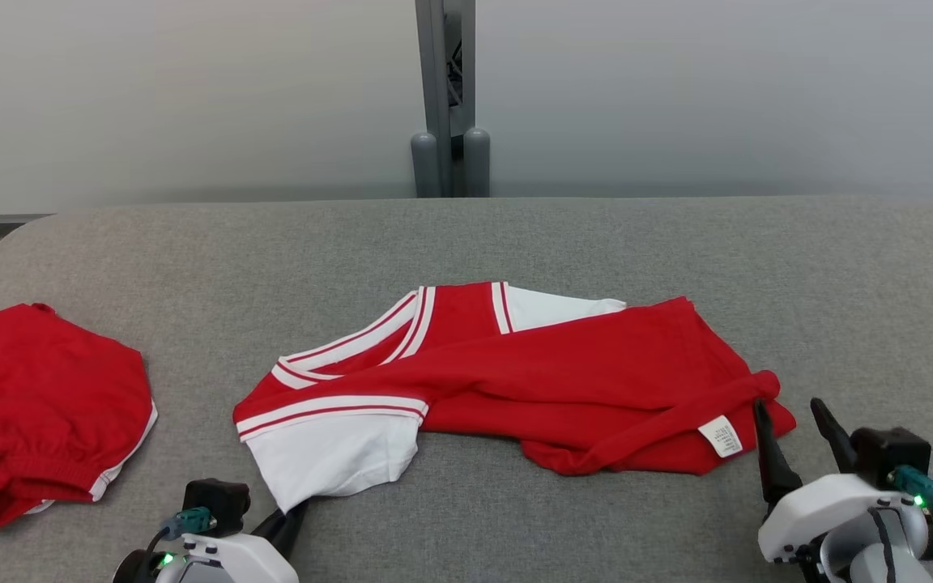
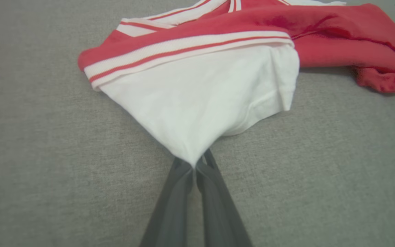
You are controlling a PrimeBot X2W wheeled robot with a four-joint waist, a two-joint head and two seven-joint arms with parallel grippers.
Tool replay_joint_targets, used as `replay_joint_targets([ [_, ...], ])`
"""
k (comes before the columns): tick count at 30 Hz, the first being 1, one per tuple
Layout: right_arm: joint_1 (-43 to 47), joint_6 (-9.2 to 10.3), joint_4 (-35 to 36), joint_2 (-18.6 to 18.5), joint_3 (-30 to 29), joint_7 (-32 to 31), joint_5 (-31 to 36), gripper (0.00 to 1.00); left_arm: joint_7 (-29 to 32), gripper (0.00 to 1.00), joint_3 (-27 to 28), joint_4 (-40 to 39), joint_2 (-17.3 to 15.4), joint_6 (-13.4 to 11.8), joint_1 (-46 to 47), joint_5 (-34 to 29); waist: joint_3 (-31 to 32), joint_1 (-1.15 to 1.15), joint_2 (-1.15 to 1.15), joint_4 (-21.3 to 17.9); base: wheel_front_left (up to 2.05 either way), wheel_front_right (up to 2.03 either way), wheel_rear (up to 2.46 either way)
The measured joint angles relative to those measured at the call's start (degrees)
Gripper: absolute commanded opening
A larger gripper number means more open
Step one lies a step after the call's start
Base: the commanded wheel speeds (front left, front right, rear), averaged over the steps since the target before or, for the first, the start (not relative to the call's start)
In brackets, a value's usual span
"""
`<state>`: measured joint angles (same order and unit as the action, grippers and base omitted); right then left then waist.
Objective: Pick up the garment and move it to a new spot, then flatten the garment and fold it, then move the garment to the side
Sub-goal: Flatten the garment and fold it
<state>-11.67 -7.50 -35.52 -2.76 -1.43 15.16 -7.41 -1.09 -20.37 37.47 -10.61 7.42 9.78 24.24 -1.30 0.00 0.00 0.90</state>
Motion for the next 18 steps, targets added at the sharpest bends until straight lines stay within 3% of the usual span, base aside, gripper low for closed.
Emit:
replay_joint_targets([
  [11,-15.29,0.0,-21.76,-0.78,-5.17,-0.03,1.49,1.0,3.56,0.0,-1.02,-9.66,-3.11,-0.27,-0.38,1.13,-4.15,0.0,0.0,3.05,0.0,0.0,0.0],
  [17,-18.88,0.0,-28.21,-0.69,-6.14,-0.01,2.01,0.98,4.08,0.0,-0.88,-13.06,-3.58,-1.07,-0.36,1.26,-5.37,0.0,0.0,4.19,0.0,0.0,0.0],
  [18,-19.04,0.0,-28.33,-0.67,-6.11,-0.01,2.07,0.56,4.09,0.0,-0.88,-13.43,-3.69,-1.26,-0.36,1.31,-5.37,0.0,0.0,4.2,0.0,0.0,0.0],
])
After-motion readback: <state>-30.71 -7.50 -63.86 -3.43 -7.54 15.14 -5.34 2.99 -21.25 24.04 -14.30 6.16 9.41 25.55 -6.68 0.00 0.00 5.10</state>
